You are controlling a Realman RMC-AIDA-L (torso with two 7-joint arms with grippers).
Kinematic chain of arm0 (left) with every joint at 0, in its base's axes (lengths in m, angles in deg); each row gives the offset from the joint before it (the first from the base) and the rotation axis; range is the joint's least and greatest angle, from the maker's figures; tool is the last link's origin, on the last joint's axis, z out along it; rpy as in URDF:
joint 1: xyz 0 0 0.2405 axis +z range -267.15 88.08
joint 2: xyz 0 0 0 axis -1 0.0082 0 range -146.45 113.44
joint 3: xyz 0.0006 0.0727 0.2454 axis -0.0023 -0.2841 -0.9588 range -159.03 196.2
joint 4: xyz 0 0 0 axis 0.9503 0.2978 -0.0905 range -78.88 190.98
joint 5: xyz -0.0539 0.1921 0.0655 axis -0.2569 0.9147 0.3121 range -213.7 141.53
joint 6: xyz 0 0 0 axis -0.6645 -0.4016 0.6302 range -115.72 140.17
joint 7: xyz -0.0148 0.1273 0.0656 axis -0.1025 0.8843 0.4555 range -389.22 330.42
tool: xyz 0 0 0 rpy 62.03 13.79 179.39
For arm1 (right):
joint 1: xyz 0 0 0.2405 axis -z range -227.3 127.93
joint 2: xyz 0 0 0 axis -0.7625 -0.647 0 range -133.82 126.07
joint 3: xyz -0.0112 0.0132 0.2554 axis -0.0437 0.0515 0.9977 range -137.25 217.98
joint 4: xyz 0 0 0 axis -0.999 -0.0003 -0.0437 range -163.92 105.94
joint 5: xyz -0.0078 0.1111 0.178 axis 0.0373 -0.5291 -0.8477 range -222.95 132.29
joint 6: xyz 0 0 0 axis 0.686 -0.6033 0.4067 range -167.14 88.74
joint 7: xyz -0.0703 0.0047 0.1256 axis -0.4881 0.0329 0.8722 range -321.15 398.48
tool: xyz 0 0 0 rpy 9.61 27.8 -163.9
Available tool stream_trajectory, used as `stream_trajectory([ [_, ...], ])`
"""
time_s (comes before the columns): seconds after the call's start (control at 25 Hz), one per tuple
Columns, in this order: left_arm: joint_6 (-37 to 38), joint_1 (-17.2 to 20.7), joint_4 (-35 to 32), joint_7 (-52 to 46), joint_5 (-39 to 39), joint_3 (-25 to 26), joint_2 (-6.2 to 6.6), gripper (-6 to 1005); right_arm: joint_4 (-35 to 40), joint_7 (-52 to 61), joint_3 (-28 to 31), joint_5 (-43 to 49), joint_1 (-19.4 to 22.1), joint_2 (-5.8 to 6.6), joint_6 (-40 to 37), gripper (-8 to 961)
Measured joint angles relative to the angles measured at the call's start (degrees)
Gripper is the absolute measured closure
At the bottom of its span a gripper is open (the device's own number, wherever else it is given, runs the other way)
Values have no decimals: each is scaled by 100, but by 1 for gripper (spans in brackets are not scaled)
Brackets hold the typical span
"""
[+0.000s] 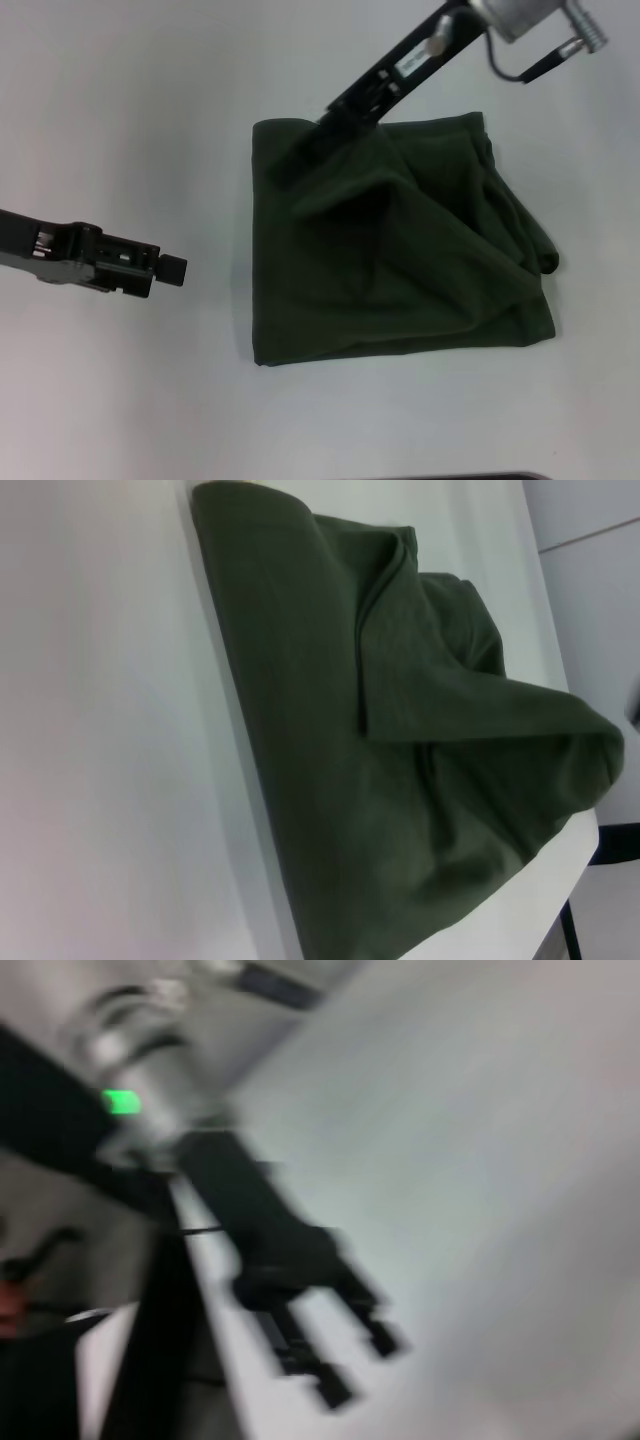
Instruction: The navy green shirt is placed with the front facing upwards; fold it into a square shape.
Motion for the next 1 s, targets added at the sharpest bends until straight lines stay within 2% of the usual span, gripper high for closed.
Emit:
stream_trajectory([
  [0.08,4,8,0,1,-3,30,-6,153,-29,3,-117,-170,-32,-77,-88,269],
  [0.12,5,14,0,1,-5,49,-10,154,-188,42,-417,-189,-35,-102,-15,269],
  [0.32,10,40,0,3,-8,212,-1,158,-543,265,-988,34,46,-72,307,270],
  [0.52,9,-7,0,2,-8,383,14,158,-516,600,-981,642,262,-47,537,270],
  [0.76,4,-74,0,-3,-8,422,17,158,116,852,-991,917,552,50,381,269],
  [0.96,-7,-108,18,0,-6,430,-8,157,785,1402,-837,2375,909,173,660,267],
  [1.0,-24,-111,47,1,-6,430,-7,157,785,1402,-837,2375,909,173,660,266],
])
